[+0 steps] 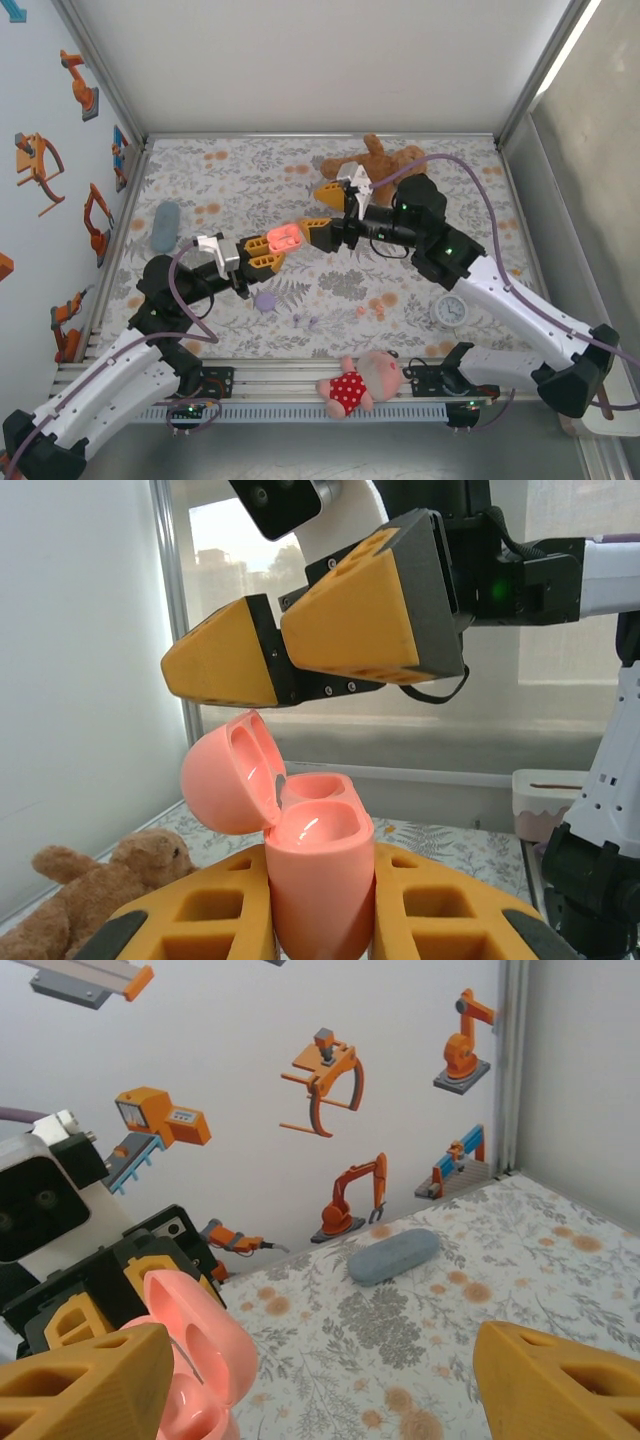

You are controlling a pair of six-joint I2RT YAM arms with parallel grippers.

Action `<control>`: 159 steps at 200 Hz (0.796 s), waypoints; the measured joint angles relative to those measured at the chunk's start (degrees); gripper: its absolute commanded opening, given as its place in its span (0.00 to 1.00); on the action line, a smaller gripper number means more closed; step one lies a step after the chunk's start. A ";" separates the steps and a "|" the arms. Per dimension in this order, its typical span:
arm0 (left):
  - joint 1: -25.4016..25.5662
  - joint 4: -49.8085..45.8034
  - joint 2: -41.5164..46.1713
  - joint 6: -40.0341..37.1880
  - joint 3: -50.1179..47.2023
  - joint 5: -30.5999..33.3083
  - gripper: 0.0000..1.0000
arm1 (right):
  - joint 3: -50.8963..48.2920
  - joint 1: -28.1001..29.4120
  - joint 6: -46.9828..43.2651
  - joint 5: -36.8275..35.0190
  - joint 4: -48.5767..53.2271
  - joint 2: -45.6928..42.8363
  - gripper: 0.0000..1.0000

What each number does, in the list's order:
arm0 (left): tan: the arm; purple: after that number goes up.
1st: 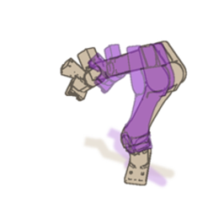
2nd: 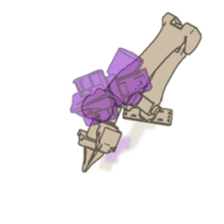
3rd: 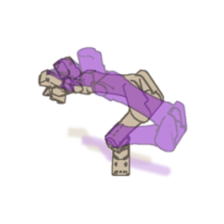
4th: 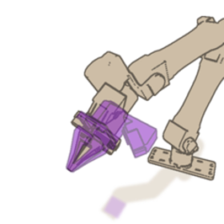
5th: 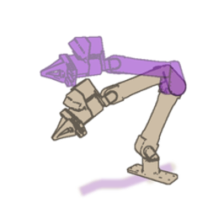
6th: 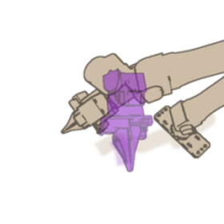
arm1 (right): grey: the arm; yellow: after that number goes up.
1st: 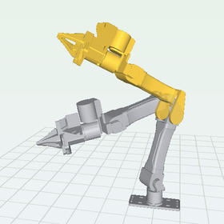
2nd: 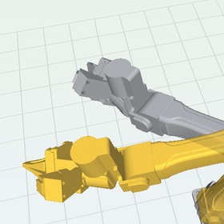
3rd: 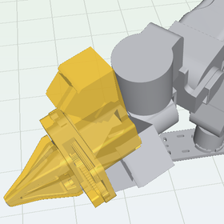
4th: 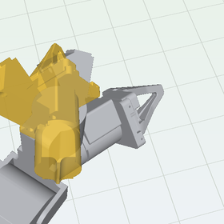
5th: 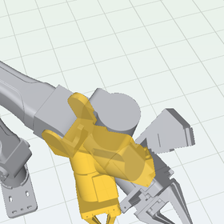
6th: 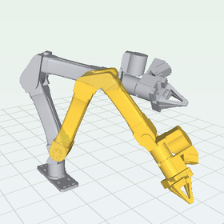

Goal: Insert wireless bluetooth earbuds into charging case

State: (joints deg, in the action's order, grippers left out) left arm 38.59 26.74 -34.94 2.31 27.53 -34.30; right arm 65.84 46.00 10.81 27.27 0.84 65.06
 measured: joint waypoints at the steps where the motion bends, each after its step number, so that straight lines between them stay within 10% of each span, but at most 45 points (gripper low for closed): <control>1: 0.00 0.00 0.02 0.00 0.00 0.00 0.00 | 0.04 0.00 0.00 -0.15 0.09 -0.02 0.78; 54: 0.00 -3.82 4.33 0.04 -0.57 0.92 0.00 | 1.20 -0.24 1.40 -13.18 12.02 -2.36 0.99; 159: 0.00 -12.24 15.76 0.42 -3.52 4.33 0.00 | 0.52 -4.20 9.25 -21.77 37.00 0.02 0.90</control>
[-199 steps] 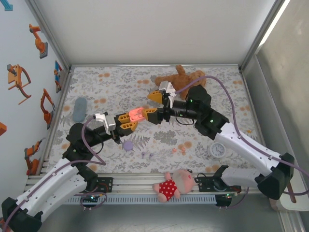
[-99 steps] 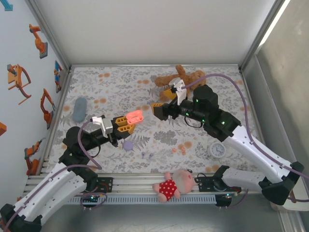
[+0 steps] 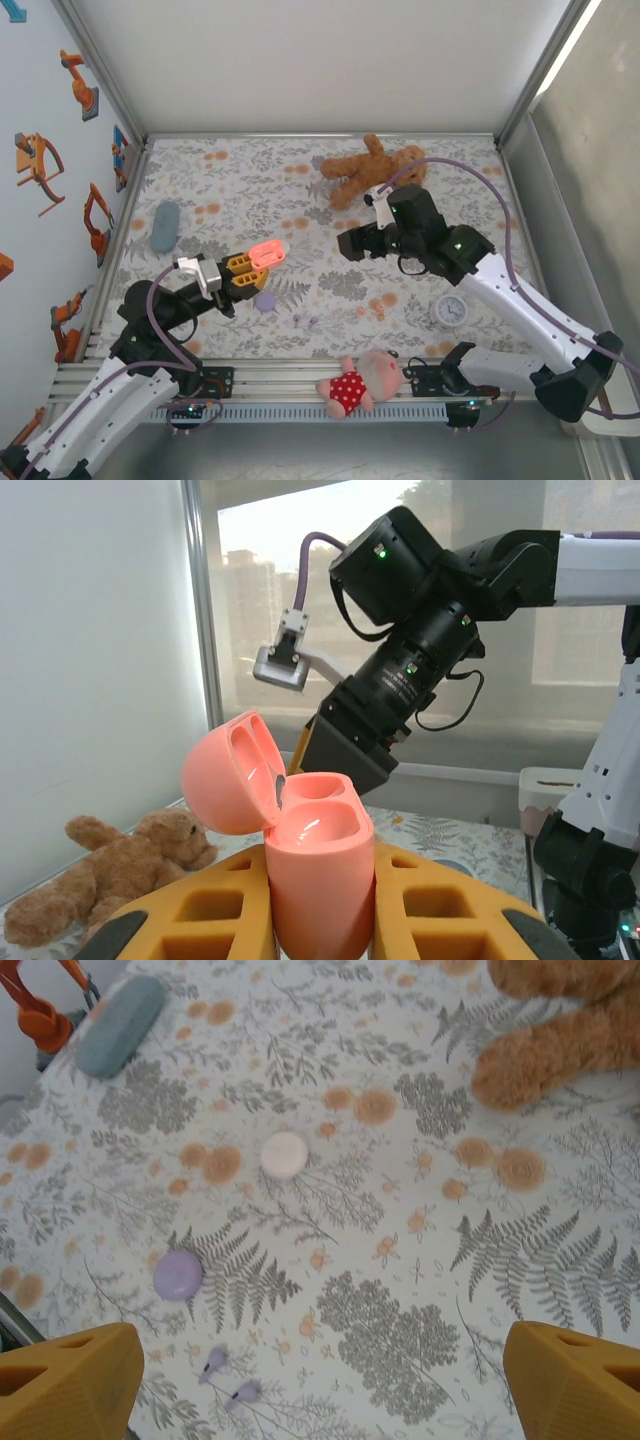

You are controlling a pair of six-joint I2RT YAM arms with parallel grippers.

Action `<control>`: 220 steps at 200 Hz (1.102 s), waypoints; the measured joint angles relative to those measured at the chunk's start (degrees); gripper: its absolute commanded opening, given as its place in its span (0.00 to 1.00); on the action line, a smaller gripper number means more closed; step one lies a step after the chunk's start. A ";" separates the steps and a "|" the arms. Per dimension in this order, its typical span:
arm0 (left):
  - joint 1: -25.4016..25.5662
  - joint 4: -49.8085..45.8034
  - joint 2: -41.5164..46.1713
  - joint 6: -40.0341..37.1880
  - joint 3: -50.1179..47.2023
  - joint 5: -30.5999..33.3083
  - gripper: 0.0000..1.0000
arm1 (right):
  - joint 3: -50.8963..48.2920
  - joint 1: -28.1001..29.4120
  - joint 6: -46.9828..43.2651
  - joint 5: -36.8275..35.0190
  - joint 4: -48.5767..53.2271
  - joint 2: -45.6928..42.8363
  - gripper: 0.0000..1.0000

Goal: Insert wireless bluetooth earbuds into charging case

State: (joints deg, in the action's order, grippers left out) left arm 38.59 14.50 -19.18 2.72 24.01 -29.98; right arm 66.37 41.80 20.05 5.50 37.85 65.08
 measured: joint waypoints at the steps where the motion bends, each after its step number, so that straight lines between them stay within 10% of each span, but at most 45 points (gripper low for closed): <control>1: 0.00 -0.02 0.09 0.02 -0.02 0.00 0.00 | -0.07 0.00 0.00 0.02 0.15 0.09 0.91; 125: 0.00 -1.25 3.85 1.03 -0.15 0.15 0.00 | -7.19 -0.37 0.90 5.62 6.14 8.57 0.87; 220: 0.00 -1.27 3.67 1.38 -0.15 0.15 0.00 | -9.51 -0.37 -1.66 8.92 6.60 15.50 0.67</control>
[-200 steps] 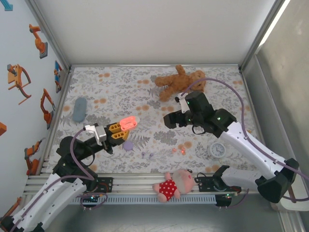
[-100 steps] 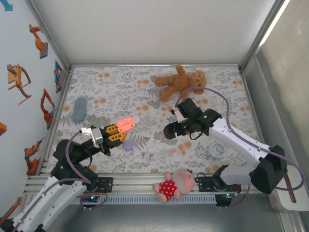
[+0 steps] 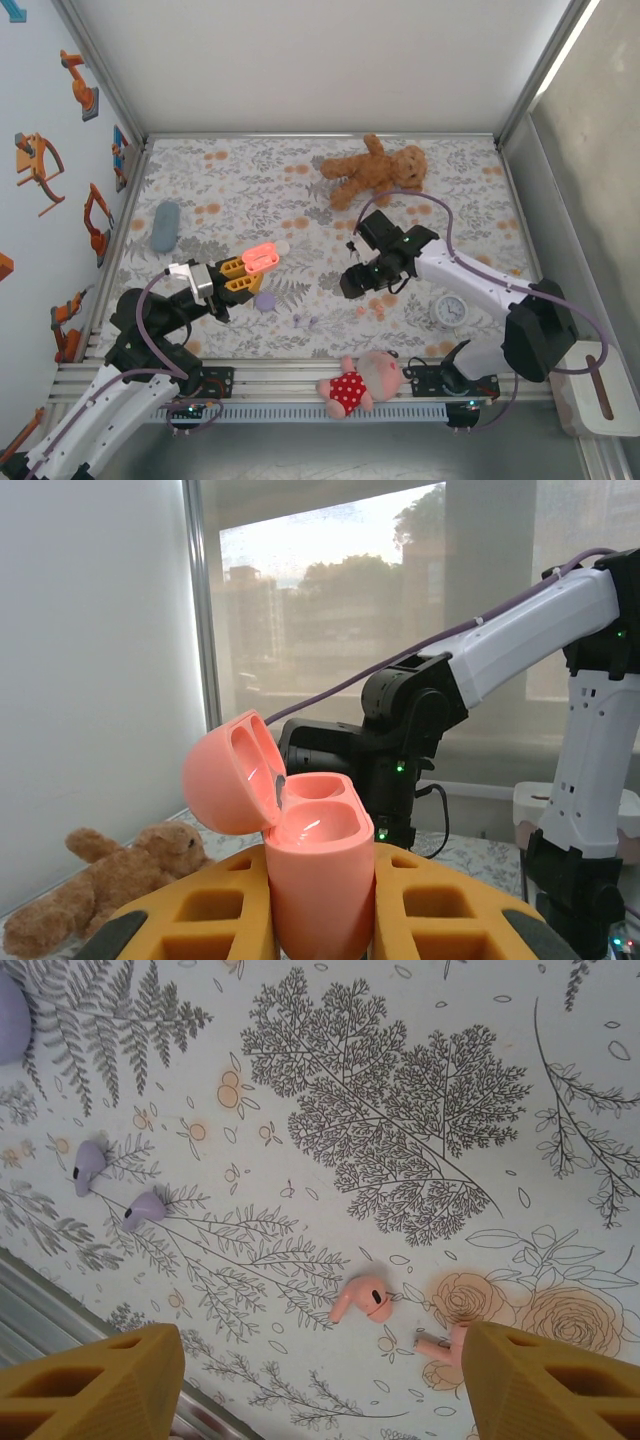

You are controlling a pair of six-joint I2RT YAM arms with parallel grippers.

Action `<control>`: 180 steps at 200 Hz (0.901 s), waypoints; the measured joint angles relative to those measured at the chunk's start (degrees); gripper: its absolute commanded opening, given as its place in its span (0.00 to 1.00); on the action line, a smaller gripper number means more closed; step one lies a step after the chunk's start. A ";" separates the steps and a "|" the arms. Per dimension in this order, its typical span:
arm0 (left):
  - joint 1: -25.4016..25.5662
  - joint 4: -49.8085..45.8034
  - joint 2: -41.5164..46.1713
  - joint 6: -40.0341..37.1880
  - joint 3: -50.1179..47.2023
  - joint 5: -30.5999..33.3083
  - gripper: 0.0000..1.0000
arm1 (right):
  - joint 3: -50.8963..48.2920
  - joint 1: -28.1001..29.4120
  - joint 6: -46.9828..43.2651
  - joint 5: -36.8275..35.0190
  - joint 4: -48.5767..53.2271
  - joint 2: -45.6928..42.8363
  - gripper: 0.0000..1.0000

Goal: Insert wireless bluetooth earbuds into charging case

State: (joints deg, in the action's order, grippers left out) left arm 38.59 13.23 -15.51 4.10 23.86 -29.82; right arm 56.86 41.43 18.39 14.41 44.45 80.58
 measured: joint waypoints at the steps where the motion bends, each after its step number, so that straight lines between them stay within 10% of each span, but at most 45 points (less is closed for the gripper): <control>1: 0.00 0.02 -0.02 0.02 0.00 0.00 0.00 | -0.02 0.00 -0.04 0.02 -0.02 0.09 0.67; 180: 0.00 0.07 -1.53 1.03 0.00 0.02 0.00 | -1.44 0.00 -2.80 2.78 -1.68 12.24 0.44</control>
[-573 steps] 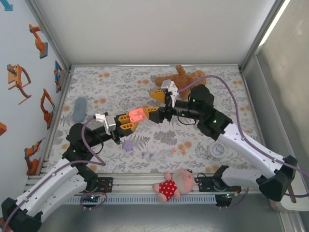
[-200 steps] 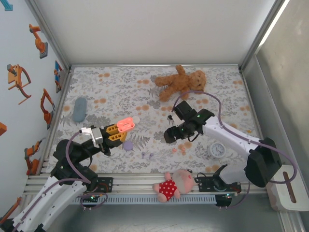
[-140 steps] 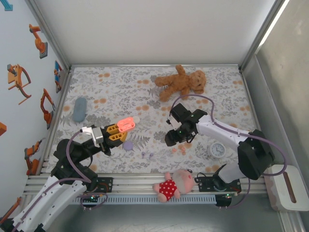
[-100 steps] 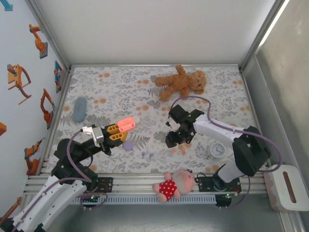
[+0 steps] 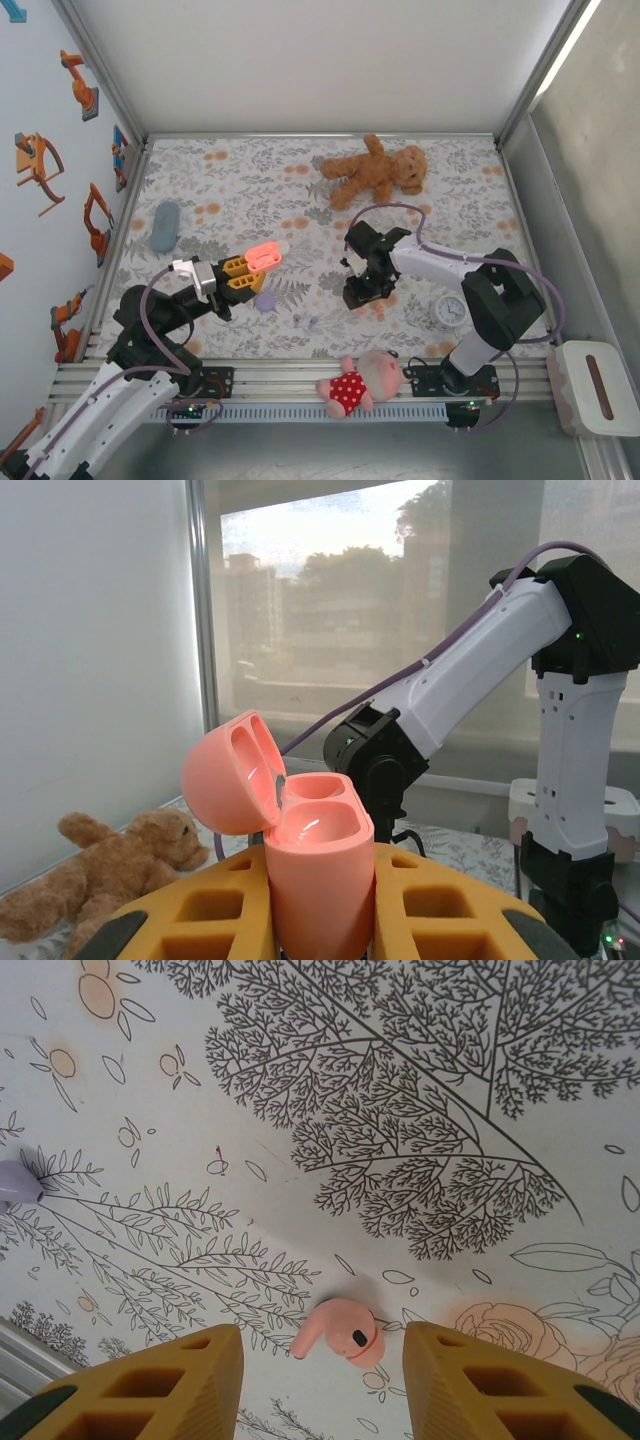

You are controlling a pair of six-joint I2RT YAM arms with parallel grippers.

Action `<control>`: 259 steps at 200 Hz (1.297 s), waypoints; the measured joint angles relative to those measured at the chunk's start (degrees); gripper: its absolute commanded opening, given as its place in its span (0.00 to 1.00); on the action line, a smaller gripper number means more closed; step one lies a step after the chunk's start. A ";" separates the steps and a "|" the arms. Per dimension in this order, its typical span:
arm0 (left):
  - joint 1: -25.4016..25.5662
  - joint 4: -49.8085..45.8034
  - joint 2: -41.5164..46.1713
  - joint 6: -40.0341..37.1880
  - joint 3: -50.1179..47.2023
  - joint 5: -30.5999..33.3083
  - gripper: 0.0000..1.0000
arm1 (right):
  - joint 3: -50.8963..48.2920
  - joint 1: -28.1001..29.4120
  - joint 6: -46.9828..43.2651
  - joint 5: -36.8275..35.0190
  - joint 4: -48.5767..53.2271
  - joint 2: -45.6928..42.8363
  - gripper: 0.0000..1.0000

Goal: Insert wireless bluetooth earbuds into charging case

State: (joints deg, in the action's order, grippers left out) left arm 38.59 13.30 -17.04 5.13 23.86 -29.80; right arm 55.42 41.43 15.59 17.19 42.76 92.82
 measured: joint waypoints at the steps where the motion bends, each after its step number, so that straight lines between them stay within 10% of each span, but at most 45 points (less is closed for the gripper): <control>1: 0.00 0.00 0.00 0.00 0.00 0.00 0.00 | 0.00 0.00 -0.04 0.00 -0.02 0.04 0.44; 259: 0.00 -0.09 -0.55 0.26 0.00 0.20 0.00 | -1.90 0.00 0.24 3.69 0.44 3.17 0.43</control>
State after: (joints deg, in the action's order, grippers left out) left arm 38.59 13.21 -17.58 5.39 23.86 -29.61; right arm 53.52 41.43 15.84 20.88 43.20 95.98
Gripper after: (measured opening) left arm 0.210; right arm 0.430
